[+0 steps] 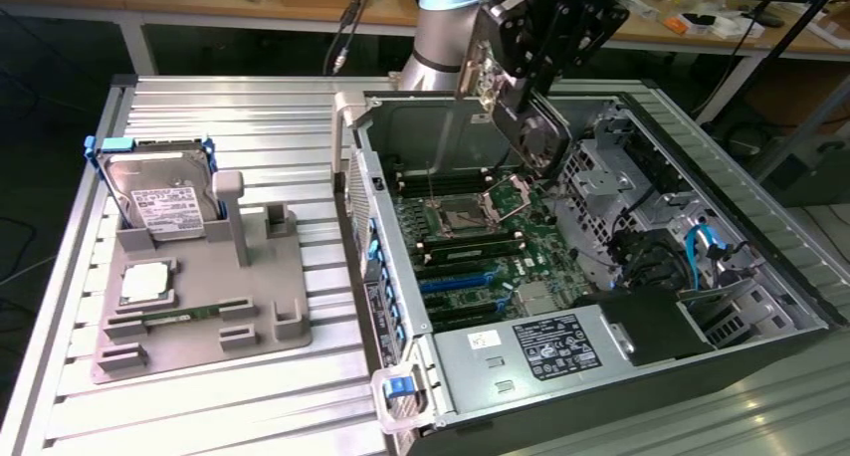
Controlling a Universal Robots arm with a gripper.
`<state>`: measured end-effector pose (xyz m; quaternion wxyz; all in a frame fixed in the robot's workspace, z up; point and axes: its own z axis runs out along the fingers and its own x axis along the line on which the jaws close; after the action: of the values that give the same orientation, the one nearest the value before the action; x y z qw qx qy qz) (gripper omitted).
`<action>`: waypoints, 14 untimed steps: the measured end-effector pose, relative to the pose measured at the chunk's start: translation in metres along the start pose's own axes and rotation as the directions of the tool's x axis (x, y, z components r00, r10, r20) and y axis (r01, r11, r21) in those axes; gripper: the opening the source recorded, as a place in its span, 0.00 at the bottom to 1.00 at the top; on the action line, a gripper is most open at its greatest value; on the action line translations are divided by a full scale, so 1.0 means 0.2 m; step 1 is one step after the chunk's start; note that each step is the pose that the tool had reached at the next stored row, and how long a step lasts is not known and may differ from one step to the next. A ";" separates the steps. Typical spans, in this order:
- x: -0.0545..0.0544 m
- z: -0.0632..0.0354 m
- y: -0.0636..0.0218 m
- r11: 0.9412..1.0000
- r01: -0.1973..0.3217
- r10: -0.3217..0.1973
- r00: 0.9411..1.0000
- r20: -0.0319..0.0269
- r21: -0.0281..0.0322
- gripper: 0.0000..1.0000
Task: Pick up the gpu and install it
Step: 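Insert the gpu into the slot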
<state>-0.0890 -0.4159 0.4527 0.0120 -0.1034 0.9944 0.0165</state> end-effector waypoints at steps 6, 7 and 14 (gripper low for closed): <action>0.00 0.003 -0.001 0.954 0.299 -0.299 0.954 -0.008 -0.010 0.27; 0.00 0.003 -0.001 0.947 0.322 -0.322 0.947 -0.008 -0.010 0.27; 0.00 0.006 -0.001 0.813 0.582 -0.582 0.813 -0.013 -0.022 0.27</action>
<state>-0.0880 -0.4159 0.4515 0.0064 -0.4026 0.9152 0.0194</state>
